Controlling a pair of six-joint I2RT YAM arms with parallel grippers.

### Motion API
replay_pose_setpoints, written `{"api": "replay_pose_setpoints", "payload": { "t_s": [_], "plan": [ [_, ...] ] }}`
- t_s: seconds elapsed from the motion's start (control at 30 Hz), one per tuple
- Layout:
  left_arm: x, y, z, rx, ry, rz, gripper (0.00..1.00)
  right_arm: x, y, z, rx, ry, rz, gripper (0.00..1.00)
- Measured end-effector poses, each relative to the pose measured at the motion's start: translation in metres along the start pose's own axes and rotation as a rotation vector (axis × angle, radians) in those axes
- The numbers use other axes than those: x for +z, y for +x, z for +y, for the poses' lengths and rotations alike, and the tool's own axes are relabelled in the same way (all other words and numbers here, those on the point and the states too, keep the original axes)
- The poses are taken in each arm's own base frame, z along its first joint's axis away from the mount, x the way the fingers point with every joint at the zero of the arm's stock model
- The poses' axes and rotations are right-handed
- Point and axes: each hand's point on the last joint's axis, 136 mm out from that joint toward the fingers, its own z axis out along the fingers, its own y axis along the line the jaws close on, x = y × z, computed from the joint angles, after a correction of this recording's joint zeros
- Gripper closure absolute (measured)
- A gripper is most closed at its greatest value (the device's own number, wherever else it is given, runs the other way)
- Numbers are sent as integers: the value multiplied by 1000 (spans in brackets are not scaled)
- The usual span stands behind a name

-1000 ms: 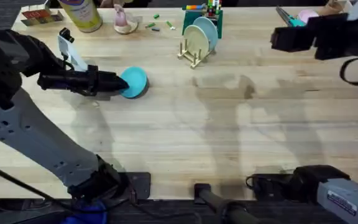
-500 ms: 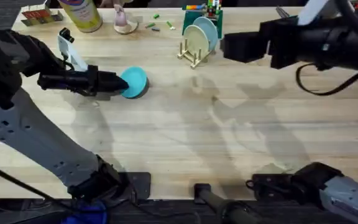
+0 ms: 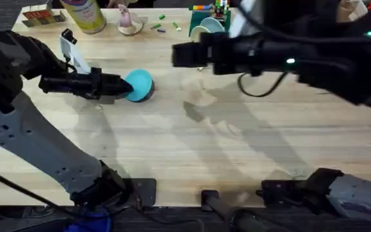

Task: Pick up the plates from the table one by one and place each into a slot on the dish rack.

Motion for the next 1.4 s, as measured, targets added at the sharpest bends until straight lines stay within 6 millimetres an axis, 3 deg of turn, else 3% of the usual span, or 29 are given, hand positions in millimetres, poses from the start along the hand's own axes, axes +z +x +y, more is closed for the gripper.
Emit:
{"api": "replay_pose_setpoints", "payload": {
  "t_s": [0.23,0.33,0.37,0.63,1.03,1.23,1.4],
  "plan": [
    [0,0,0,0,0,0,960,45,9,14,33,-89,49,6],
    [0,0,0,0,0,0,960,65,15,13,50,-112,76,6],
    [0,0,0,0,0,0,960,82,23,11,67,-129,106,6],
    [0,0,0,0,0,0,961,122,40,4,111,-160,151,6],
    [0,0,0,0,0,0,960,160,70,14,191,-97,142,6],
    [0,0,0,0,0,0,960,174,72,25,245,-79,69,6],
    [0,0,0,0,0,0,960,188,74,20,306,-67,39,10]
  ]
}}
